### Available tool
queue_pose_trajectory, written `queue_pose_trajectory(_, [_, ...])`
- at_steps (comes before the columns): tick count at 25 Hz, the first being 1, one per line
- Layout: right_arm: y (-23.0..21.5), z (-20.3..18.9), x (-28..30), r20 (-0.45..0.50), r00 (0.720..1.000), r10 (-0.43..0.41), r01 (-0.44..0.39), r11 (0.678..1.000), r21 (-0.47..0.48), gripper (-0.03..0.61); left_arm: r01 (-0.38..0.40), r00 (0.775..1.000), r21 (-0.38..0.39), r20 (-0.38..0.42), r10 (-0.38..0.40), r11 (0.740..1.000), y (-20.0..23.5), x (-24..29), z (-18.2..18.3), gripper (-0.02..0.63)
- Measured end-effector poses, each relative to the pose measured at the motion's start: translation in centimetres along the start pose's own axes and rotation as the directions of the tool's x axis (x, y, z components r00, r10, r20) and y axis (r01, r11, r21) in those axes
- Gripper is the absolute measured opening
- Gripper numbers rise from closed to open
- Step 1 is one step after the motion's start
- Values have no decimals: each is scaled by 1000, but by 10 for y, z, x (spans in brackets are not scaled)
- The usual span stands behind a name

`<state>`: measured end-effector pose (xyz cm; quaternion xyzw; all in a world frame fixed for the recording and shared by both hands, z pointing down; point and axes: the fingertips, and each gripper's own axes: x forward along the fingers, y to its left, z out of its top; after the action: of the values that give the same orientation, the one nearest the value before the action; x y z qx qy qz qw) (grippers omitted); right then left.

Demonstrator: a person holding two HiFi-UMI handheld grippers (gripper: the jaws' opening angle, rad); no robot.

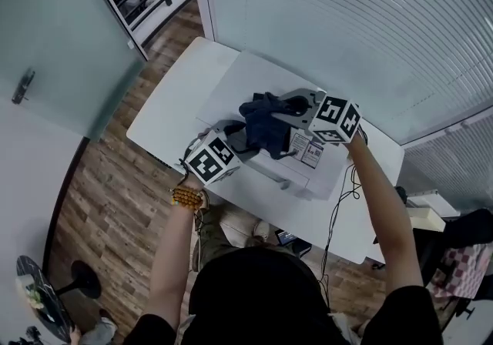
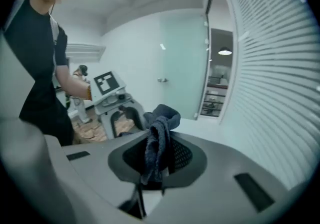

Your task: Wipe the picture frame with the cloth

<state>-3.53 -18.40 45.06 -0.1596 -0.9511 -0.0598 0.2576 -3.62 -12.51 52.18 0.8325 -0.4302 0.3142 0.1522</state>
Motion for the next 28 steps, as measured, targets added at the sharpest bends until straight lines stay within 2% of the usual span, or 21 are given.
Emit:
queue_pose_trajectory(1, [-20, 1, -10, -3, 996, -88, 88, 996, -14, 39, -2, 1000, 0, 1, 2, 1000, 1, 0, 0, 290])
queue_pose_trajectory(3, [-46, -18, -19, -114, 968, -223, 209, 970, -124, 40, -7, 1000, -3, 3, 7, 1000, 2, 0, 0, 290])
queue_pose_trajectory(5, [-48, -50, -12, -264, 914, -308, 225, 927, -300, 40, -8, 1000, -8, 4, 8, 1000, 1, 1, 0, 290])
queue_pose_trajectory(6, [-44, -59, -7, -287, 898, -333, 227, 910, -346, 38, -8, 1000, -9, 3, 8, 1000, 0, 1, -1, 290])
queue_pose_trajectory(7, [-38, -62, -1, -285, 897, -337, 231, 909, -348, 38, -8, 1000, -10, 1, 8, 1000, 0, 0, -1, 290])
queue_pose_trajectory(10, [-24, -58, 12, -290, 907, -304, 218, 931, -293, 37, -11, 1000, -6, -1, 11, 1000, 3, 0, 0, 290])
queue_pose_trajectory(14, [-8, -61, 16, -330, 902, -279, 182, 938, -296, 35, -3, 1000, -12, -7, 3, 1000, 1, 2, -2, 290])
queue_pose_trajectory(24, [40, -52, 27, -302, 939, -163, 84, 963, -258, 35, 5, 1000, -16, -18, -6, 1000, 3, 2, -2, 291])
queue_pose_trajectory(26, [44, -51, 28, -269, 952, -149, 91, 972, -218, 35, 4, 1000, -17, -15, -4, 1000, 4, 2, -2, 291])
queue_pose_trajectory(28, [45, -49, 27, -169, 981, -97, 83, 992, -90, 37, 2, 1000, -19, -13, -3, 1000, 4, 2, -3, 291])
